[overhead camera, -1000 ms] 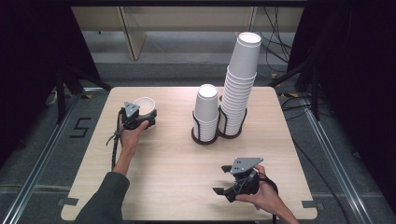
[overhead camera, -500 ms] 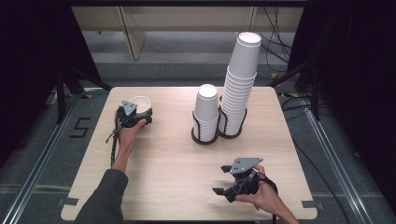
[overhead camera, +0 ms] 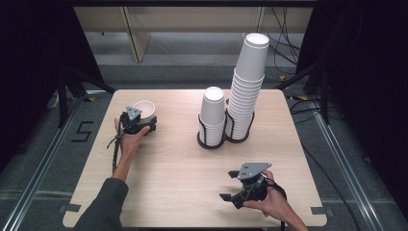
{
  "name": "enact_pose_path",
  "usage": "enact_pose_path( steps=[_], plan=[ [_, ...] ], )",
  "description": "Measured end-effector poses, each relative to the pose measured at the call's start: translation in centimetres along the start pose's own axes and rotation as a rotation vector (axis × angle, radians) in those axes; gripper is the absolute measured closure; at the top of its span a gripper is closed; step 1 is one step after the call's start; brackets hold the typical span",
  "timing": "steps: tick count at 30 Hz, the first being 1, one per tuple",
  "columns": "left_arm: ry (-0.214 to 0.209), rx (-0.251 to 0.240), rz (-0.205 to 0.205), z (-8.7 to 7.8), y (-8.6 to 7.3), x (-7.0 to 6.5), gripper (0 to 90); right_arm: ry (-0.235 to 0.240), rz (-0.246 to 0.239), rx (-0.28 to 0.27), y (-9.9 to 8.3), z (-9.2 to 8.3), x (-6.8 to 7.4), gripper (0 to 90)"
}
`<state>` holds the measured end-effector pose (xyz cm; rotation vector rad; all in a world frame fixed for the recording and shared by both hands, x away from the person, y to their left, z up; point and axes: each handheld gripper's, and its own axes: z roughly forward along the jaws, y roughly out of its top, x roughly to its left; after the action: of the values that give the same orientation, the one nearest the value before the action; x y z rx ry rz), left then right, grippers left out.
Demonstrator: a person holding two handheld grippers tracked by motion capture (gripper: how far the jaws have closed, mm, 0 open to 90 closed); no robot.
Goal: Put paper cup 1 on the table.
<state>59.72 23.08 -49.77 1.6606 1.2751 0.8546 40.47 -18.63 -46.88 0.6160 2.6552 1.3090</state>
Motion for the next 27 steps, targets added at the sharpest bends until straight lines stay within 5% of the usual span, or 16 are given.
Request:
enact_pose_path(
  steps=[12, 21, 27],
  plan=[
    [-0.014, 0.083, 0.002, -1.1, -0.9, 0.9, 14.5, -0.004, 0.010, 0.000, -0.4, -0.3, -0.2, 16.7],
    [-0.015, 0.088, 0.007, -3.3, -0.9, 0.5, 14.6, -0.014, 0.019, -0.004, -0.5, -0.4, -0.3, 16.7],
    [-0.036, 0.047, 0.001, -5.9, -0.9, -0.2, 14.6, -0.015, 0.020, -0.007, -0.6, -0.5, -0.2, 16.7]
  ],
)
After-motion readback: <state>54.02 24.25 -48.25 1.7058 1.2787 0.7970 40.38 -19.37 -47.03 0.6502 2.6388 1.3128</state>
